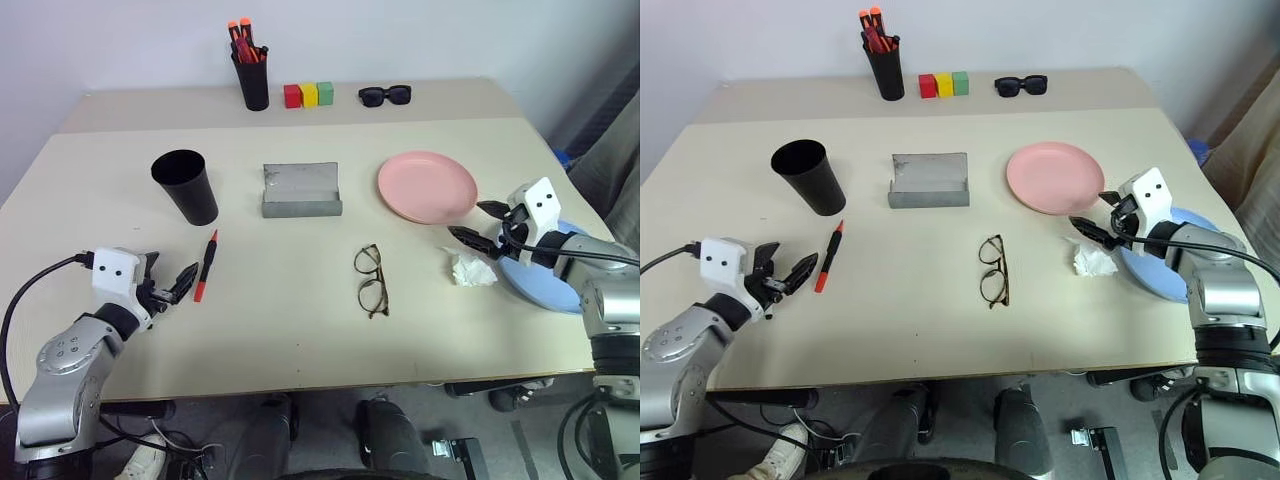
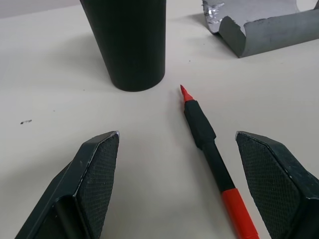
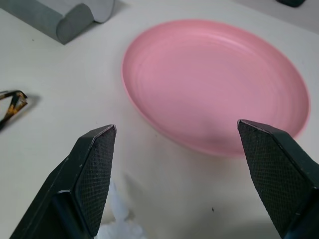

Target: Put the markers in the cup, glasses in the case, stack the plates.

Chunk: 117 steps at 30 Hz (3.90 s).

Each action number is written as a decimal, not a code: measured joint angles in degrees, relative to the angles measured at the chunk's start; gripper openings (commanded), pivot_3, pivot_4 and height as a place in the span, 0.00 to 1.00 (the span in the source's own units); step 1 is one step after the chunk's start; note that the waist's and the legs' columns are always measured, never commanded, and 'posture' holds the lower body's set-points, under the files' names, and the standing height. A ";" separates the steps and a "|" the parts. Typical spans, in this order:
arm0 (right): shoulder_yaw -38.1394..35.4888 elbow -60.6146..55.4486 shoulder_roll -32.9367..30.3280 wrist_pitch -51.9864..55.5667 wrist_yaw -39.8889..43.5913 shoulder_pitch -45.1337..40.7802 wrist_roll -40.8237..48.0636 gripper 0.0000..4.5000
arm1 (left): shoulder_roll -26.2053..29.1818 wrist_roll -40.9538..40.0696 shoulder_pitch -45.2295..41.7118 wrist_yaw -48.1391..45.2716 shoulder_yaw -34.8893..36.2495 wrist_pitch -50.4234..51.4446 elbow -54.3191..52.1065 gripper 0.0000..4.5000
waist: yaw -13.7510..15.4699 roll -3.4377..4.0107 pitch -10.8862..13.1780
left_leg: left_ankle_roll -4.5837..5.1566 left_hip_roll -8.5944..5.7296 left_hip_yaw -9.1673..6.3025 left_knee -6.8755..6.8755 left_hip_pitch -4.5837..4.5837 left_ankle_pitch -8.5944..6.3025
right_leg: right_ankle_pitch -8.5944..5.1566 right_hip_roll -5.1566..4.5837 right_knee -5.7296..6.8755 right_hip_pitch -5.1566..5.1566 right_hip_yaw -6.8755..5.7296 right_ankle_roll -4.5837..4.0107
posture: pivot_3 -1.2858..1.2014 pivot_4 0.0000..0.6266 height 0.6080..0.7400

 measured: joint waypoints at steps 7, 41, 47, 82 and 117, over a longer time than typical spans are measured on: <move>0.03 0.02 0.37 -0.94 -0.07 0.30 0.01 0.88 | -0.01 -0.08 -0.38 1.13 -0.14 1.32 -2.22 0.85 | -0.03 0.00 0.00 | 0.00 0.00 0.00 0.03 0.00 0.00 | 0.00 0.01 0.04 0.00 0.00 0.00 | 0.52 0.24 1.00; 16.48 -30.22 8.61 7.31 2.99 4.85 3.25 0.89 | -6.34 2.38 -32.48 19.81 -6.62 65.55 -3.97 1.00 | -0.18 -0.17 0.06 | -0.04 -0.17 -0.13 0.20 0.08 0.03 | 0.04 0.23 0.62 -0.01 -0.12 0.38 | 0.52 0.24 1.00; 17.60 -30.22 7.61 6.87 5.13 5.52 2.89 0.89 | -4.83 0.37 -32.36 19.88 -6.39 66.42 -1.75 0.81 | -0.15 -0.18 0.07 | -0.05 -0.14 -0.19 0.16 0.20 0.03 | 0.03 0.21 0.62 0.03 -0.08 0.36 | 0.52 0.24 1.00; 15.85 -26.97 31.02 2.78 -12.84 -2.41 3.78 0.89 | -7.09 19.11 -35.77 30.03 -8.79 -4.44 10.64 0.01 | 1.12 -0.24 0.10 | -0.15 -0.19 0.03 0.05 0.21 0.09 | 0.10 0.22 0.62 -0.04 0.00 0.33 | 0.52 0.24 1.00; 18.41 -25.73 35.17 1.18 -13.69 -3.83 4.00 0.89 | -13.12 21.02 -39.67 34.96 -8.21 -22.26 29.53 0.69 | 0.33 -0.25 0.10 | -0.16 -0.18 -0.01 0.06 0.21 0.11 | 0.16 0.27 0.71 -0.05 -0.04 0.43 | 0.52 0.24 1.00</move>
